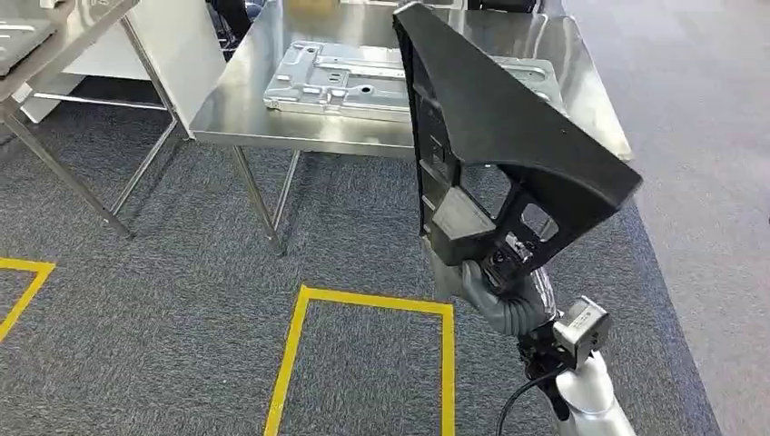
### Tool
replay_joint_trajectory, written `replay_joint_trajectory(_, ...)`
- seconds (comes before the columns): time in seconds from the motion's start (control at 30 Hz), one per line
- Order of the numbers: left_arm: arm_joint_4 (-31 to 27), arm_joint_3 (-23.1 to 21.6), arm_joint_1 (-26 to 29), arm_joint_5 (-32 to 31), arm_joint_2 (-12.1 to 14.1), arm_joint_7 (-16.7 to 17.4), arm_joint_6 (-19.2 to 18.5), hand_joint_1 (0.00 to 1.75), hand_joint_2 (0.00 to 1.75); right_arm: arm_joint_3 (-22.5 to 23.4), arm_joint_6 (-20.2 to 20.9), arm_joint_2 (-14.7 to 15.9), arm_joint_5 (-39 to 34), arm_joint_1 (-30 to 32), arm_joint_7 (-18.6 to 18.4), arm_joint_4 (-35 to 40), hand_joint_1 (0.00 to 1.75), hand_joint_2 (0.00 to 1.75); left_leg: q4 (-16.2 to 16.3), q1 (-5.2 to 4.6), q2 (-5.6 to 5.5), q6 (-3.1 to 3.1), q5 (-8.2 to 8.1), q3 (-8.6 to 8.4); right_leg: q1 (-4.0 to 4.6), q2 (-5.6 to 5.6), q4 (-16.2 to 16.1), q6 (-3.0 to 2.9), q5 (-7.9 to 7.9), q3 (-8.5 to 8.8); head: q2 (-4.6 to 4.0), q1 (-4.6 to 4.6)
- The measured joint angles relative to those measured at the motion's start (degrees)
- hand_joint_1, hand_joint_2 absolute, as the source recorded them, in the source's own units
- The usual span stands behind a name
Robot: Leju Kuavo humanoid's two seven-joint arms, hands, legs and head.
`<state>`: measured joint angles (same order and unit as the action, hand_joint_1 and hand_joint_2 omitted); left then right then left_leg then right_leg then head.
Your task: Take the parts from the cabinet and place them on the table.
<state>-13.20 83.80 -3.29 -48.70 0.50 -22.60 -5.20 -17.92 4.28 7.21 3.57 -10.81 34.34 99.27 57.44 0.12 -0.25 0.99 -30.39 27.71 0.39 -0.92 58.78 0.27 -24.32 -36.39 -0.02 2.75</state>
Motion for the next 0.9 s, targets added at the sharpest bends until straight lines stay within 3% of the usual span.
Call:
replay_joint_trajectory(0.03,0.0,0.0,0.0,0.0,0.0,0.0,0.0,0.0,0.0,-0.1,0.0,-0.1,-0.1,-0.2,0.0,0.1,1.75,1.75,-0.4,-0.05,0.06,-0.41,-0.38,-0.1,-0.07,-0.06,-0.3,-0.21,-0.68,0.16,0.0,0.04)
replay_joint_trajectory(0.07,0.0,0.0,0.0,-0.1,0.1,0.0,0.0,0.0,0.0,-0.2,0.0,-0.2,-0.3,-0.2,0.0,0.4,1.75,1.75,-1.0,-0.08,0.3,-0.72,-0.71,-0.36,-0.03,0.16,-0.8,-0.38,-0.06,0.52,0.0,0.05)
replay_joint_trajectory(0.13,0.0,0.0,0.0,-0.3,0.1,0.0,0.0,0.0,0.0,-0.2,0.1,-0.3,-0.7,-0.3,0.2,0.8,1.75,1.75,0.9,-0.17,0.43,-1.4,0.49,-0.75,-0.54,0.88,-1.3,-1.11,-0.11,1.65,0.0,0.05)
replay_joint_trajectory(0.17,0.0,0.0,0.0,-0.4,0.2,0.0,0.0,0.0,0.0,-0.2,0.1,-0.3,-0.8,-0.3,0.2,1.0,1.75,1.75,3.3,0.01,0.4,-1.59,0.54,0.43,-0.62,0.9,-1.6,-1.33,-0.36,2.49,0.0,0.04)
replay_joint_trajectory(0.23,0.0,0.0,-0.2,-0.4,0.2,0.0,-0.1,0.0,0.0,-0.2,0.1,-0.4,-1.1,-0.5,0.4,1.1,1.75,1.75,11.2,0.11,0.35,-2.11,-0.73,5.44,-0.7,1.19,-1.7,-1.71,-1.1,3.37,0.0,-0.51)
replay_joint_trajectory(0.3,0.0,0.0,0.0,-0.4,0.3,0.0,-0.2,0.0,0.0,-0.2,0.1,-0.3,-1.1,-0.3,0.5,1.2,1.75,1.75,17.4,0.26,0.36,-2.35,-5.27,10.59,-0.71,1.61,-1.7,-1.8,-2.09,4.32,0.0,-0.52)
replay_joint_trajectory(0.33,0.0,0.0,0.1,-0.5,0.3,0.0,-0.2,0.0,0.0,-0.2,0.1,-0.3,-1.1,-0.1,0.5,1.2,1.75,1.75,18.2,0.35,0.35,-2.41,-6.84,12.09,-0.73,1.92,-1.7,-1.75,-2.58,4.93,0.0,-0.74)
replay_joint_trajectory(0.37,0.0,0.0,0.3,-0.5,0.4,0.0,-0.2,0.0,0.0,-0.2,0.1,-0.3,-1.1,0.0,0.5,1.2,1.75,1.75,16.9,0.41,0.36,-2.49,-7.0,12.6,-0.74,2.0,-1.7,-1.7,-3.18,5.63,0.0,-0.68)
replay_joint_trajectory(0.4,0.0,0.0,0.3,-0.5,0.4,0.0,-0.3,0.0,0.0,-0.2,0.1,-0.3,-1.1,0.0,0.5,1.2,1.75,1.75,13.7,0.49,0.36,-2.41,-5.45,12.16,-0.74,2.13,-1.7,-1.62,-3.78,6.47,0.0,-0.74)
replay_joint_trajectory(0.43,0.0,0.0,0.3,-0.5,0.5,0.0,-0.3,0.0,0.0,-0.2,0.1,-0.3,-1.1,0.0,0.6,1.2,1.75,1.75,9.2,0.5,0.36,-2.32,-2.16,11.08,-0.74,2.22,-1.7,-1.45,-4.45,7.36,0.0,-0.7)
replay_joint_trajectory(0.47,0.0,0.0,0.4,-0.5,0.5,0.0,-0.3,0.0,0.0,-0.2,0.1,-0.3,-1.1,0.0,0.6,1.2,1.75,1.75,4.4,0.49,0.34,-1.99,2.69,9.87,-0.74,2.22,-1.8,-1.22,-5.14,7.99,0.0,-0.7)
replay_joint_trajectory(0.5,0.0,0.0,0.4,-0.6,0.6,0.0,-0.4,0.0,0.0,-0.2,0.1,-0.3,-1.1,0.0,0.6,1.1,1.75,1.75,1.6,0.3,0.35,-1.64,6.49,9.57,-0.55,2.28,-1.5,-0.92,-5.69,8.63,0.0,-0.79)
replay_joint_trajectory(0.53,0.0,0.0,0.5,-0.6,0.6,0.0,-0.4,0.0,0.0,-0.2,0.1,-0.3,-1.0,0.0,0.7,1.1,1.75,1.75,1.8,0.08,0.36,-1.13,5.67,9.42,-0.49,2.58,-1.6,-0.45,-6.21,8.86,0.0,-0.77)
replay_joint_trajectory(0.57,0.0,0.0,0.5,-0.7,0.6,0.0,-0.4,0.0,0.0,-0.2,0.1,-0.3,-1.0,0.0,0.6,1.1,1.75,1.75,1.7,-0.11,0.36,-0.68,5.86,8.76,-0.53,2.57,-2.2,-0.01,-6.84,9.24,0.0,-0.74)
replay_joint_trajectory(0.63,0.0,0.0,0.5,-0.7,0.6,0.0,-0.3,0.0,0.0,-0.2,0.1,-0.3,-1.0,-0.3,0.7,1.1,1.75,1.75,1.2,0.09,0.2,0.13,5.85,7.69,-0.48,2.54,-0.7,0.67,-6.03,9.76,0.0,-0.7)
replay_joint_trajectory(0.7,0.0,0.0,0.3,-0.7,0.6,0.0,-0.1,0.0,0.0,-0.2,0.1,-0.3,-1.0,-0.7,0.6,1.1,1.75,1.75,0.7,0.2,0.2,0.91,5.27,6.41,-0.67,1.69,4.8,1.04,-5.45,6.88,0.0,-0.66)
replay_joint_trajectory(0.73,0.0,0.0,0.3,-0.7,0.6,0.0,0.0,0.0,0.0,-0.2,0.1,-0.3,-1.1,-0.9,0.7,1.1,1.75,1.75,0.7,0.18,0.21,1.09,4.8,6.03,-0.68,1.6,9.1,1.21,-6.26,3.85,0.0,-0.55)
replay_joint_trajectory(0.8,0.0,0.0,0.3,-0.7,0.6,0.0,0.0,0.0,0.0,-0.2,0.1,-0.3,-1.2,-0.7,0.6,1.1,1.75,1.75,0.7,0.13,0.17,1.21,3.66,5.03,-0.76,1.57,15.7,1.55,-10.86,-1.68,0.0,-0.57)
replay_joint_trajectory(0.83,0.0,0.0,0.4,-0.7,0.6,0.0,0.0,0.0,0.0,-0.2,0.1,-0.3,-1.2,-0.7,0.6,1.1,1.75,1.75,0.7,0.12,0.11,1.19,2.99,4.25,-0.77,1.54,16.9,1.57,-12.73,-3.55,0.0,-0.59)
replay_joint_trajectory(0.87,0.0,0.0,0.5,-0.7,0.6,0.0,0.0,0.0,0.0,-0.2,0.1,-0.3,-1.2,-0.7,0.6,1.1,1.75,1.75,0.7,0.09,0.05,1.12,2.35,3.41,-0.75,1.51,15.8,1.55,-12.93,-4.15,0.0,-0.57)
replay_joint_trajectory(0.9,0.0,0.0,0.6,-0.7,0.6,0.0,0.0,0.0,0.0,-0.2,0.2,-0.3,-1.2,-0.7,0.6,1.1,1.75,1.75,0.7,0.04,0.0,1.04,1.63,2.45,-0.72,1.48,13.1,1.36,-11.81,-3.89,0.0,-0.55)
